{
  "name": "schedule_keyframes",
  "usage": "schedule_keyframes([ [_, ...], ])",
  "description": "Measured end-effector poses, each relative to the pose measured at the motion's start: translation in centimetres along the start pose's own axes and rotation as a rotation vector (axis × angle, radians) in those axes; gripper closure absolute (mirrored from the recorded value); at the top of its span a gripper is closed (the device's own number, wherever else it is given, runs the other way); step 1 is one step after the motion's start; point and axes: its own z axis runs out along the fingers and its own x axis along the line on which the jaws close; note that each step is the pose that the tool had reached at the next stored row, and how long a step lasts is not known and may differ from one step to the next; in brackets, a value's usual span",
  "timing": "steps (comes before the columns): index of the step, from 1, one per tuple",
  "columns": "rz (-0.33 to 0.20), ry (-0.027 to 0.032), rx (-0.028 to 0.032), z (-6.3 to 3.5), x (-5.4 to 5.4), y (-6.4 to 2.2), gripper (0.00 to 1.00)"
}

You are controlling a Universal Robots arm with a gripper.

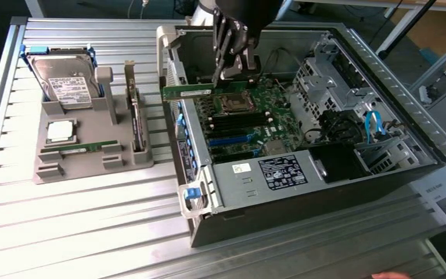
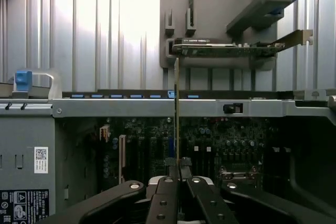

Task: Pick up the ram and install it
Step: 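Pick up the ram and move it above insertion slot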

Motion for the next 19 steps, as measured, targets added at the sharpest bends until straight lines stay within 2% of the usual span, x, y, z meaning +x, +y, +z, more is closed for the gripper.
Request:
schedule_keyframes([
  [19, -0.001, 0.0, -0.0028, -0.29, 0.1, -5.12, 0.88],
])
